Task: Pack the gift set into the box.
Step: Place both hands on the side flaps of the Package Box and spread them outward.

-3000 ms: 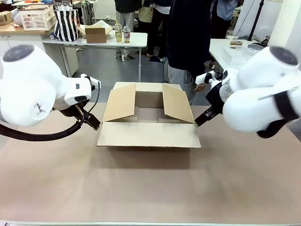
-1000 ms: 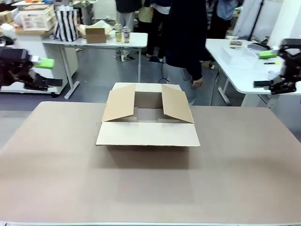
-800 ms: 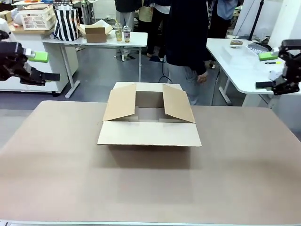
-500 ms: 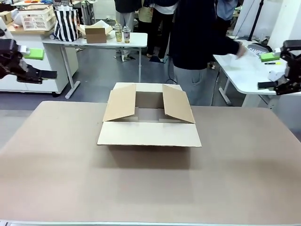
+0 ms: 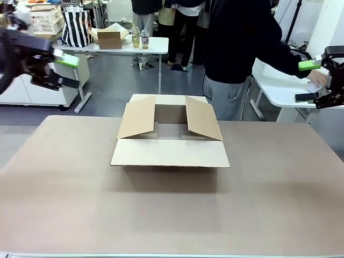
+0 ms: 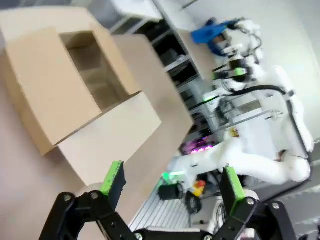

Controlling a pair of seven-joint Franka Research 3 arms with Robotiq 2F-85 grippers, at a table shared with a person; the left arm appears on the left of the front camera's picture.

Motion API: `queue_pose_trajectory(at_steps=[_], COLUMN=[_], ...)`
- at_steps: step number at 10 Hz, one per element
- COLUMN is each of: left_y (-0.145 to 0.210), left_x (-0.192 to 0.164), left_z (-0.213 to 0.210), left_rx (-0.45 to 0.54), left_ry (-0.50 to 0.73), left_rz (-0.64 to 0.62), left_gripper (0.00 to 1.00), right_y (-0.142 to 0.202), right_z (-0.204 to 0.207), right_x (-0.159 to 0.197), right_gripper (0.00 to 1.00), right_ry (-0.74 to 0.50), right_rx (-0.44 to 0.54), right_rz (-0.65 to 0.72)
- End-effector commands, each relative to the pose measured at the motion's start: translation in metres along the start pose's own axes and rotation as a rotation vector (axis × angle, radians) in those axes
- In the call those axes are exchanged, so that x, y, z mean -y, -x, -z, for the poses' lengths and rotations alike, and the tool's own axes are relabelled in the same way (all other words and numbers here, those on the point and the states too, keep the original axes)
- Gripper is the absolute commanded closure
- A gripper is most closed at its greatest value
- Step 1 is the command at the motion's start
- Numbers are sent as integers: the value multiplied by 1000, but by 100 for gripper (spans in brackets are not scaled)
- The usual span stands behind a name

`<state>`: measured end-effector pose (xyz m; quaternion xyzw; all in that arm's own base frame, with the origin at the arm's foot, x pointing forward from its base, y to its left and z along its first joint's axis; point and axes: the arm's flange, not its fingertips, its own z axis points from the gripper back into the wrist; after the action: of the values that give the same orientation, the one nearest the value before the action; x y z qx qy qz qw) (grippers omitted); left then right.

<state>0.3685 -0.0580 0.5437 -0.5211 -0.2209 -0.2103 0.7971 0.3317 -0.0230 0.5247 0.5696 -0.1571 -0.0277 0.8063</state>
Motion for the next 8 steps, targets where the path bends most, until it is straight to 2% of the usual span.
queue_pose_trajectory(at_steps=[1, 3, 4, 7, 8], left_y=[-48, -75, -88, -117, -122], left_x=[8, 6, 8, 5, 0], left_z=[43, 96, 124, 234, 263], left_rx=[-182, -289, -314, -507, -541], left_ry=[-170, -313, -426, -695, -741], left_rz=[-10, 13, 20, 38, 35], left_gripper=[0, 0, 0, 0, 0], right_y=[-3, -3, -3, -3, -3], right_z=[2, 2, 2, 2, 2], right_x=[0, 0, 0, 0, 0], right_gripper=[0, 0, 0, 0, 0], right_ry=[-15, -15, -15, -15, -15], right_rx=[-1, -1, -1, -1, -1], right_rz=[-28, -28, -28, -28, -28])
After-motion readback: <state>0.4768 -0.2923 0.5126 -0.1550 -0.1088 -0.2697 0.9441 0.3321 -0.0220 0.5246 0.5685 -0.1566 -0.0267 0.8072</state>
